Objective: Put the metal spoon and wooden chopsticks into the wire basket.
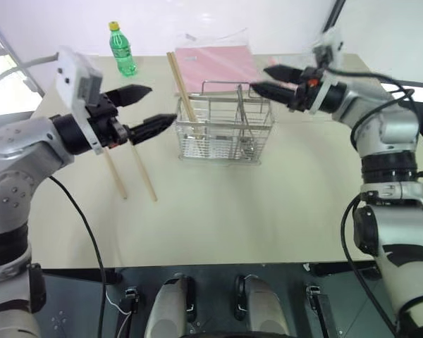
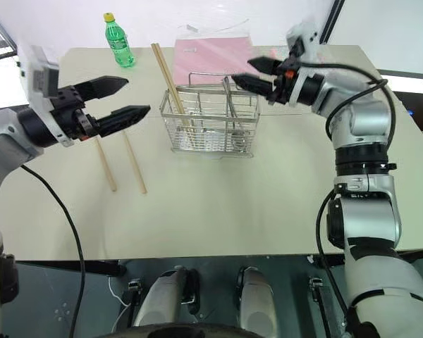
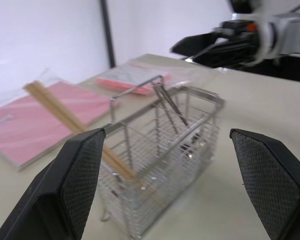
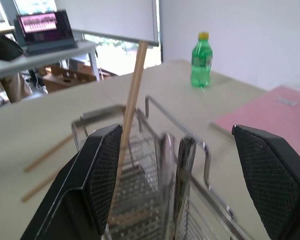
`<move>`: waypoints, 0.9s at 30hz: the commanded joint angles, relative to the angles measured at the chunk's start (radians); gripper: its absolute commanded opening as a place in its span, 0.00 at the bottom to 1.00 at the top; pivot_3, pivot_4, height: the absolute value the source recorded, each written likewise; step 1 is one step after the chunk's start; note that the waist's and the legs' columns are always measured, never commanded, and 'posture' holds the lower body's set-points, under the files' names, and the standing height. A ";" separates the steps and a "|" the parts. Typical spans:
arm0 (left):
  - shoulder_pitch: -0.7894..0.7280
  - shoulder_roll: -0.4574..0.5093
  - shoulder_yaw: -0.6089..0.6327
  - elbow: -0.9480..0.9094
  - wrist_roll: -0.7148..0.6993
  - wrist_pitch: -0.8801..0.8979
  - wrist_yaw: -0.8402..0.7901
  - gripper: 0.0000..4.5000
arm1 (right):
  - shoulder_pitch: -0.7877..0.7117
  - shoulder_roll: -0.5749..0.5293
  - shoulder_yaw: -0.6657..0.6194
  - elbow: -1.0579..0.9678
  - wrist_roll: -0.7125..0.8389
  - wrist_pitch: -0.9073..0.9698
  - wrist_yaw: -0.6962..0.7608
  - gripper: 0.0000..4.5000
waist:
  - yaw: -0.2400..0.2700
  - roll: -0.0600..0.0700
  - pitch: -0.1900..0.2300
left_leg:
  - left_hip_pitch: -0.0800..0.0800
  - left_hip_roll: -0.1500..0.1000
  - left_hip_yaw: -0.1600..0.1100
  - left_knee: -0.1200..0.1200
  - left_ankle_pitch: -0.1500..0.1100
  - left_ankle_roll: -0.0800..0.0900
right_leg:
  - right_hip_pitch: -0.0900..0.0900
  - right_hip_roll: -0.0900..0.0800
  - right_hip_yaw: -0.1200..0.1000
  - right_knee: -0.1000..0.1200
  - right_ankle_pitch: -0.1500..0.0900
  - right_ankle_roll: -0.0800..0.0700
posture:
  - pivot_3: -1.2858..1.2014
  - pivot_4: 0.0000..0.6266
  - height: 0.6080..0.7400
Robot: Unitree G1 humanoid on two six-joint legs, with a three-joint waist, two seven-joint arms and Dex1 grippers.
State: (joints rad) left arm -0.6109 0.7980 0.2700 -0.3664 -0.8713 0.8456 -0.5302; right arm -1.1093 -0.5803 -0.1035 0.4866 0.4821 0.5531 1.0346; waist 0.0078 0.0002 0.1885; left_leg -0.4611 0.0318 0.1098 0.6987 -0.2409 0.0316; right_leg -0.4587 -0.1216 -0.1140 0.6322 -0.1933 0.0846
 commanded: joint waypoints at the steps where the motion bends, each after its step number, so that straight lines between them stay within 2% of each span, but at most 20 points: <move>1: -0.057 -0.037 0.070 0.084 0.069 0.078 0.238 0.93 | -0.055 -0.063 -0.083 -0.079 0.119 0.120 0.073 0.79 | 0.004 0.000 0.000 | 0.000 0.000 0.000 0.000 0.000 0.000 | 0.000 0.000 0.000 0.000 0.000 0.000 | 0.52 0.24 0.69; 5: -0.087 -0.083 0.092 0.200 0.197 0.249 0.516 0.93 | 0.041 -0.152 -0.057 -0.266 0.214 0.253 0.212 0.79 | 0.004 0.000 0.000 | 0.000 0.000 -0.001 0.000 -0.001 0.002 | 0.001 0.000 0.000 0.000 0.000 0.000 | 0.52 0.24 0.69; 10: -0.141 -0.138 0.143 0.348 0.304 0.290 0.658 0.93 | 0.184 -0.186 -0.061 -0.462 0.297 0.330 0.236 0.79 | 0.003 -0.002 -0.001 | 0.000 0.000 -0.001 0.000 -0.001 0.002 | 0.001 0.000 0.000 0.000 0.000 0.000 | 0.52 0.24 0.69; 19: -0.317 -0.201 0.078 0.767 0.489 0.239 0.698 0.93 | 0.280 -0.169 -0.086 -0.587 0.366 0.361 0.164 0.79 | 0.008 -0.004 -0.002 | 0.000 0.000 -0.001 0.000 -0.001 0.001 | 0.001 0.000 0.000 0.000 0.000 0.000 | 0.52 0.24 0.69; 27: -0.474 -0.227 0.023 1.181 0.588 0.079 0.597 0.93 | 0.333 -0.181 -0.111 -0.647 0.407 0.359 0.121 0.79 | 0.004 -0.005 -0.001 | 0.000 0.000 0.000 0.000 -0.001 0.001 | -0.001 0.000 -0.001 0.001 0.000 0.000 | 0.52 0.24 0.69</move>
State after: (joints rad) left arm -1.0435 0.5580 0.2971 0.7745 -0.3073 0.9736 0.0871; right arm -0.7726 -0.7508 -0.1749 -0.1219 0.8554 0.9174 1.1642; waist 0.0120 -0.0053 0.1878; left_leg -0.4612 0.0317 0.1102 0.6988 -0.2417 0.0327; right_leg -0.4595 -0.1220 -0.1146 0.6328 -0.1932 0.0846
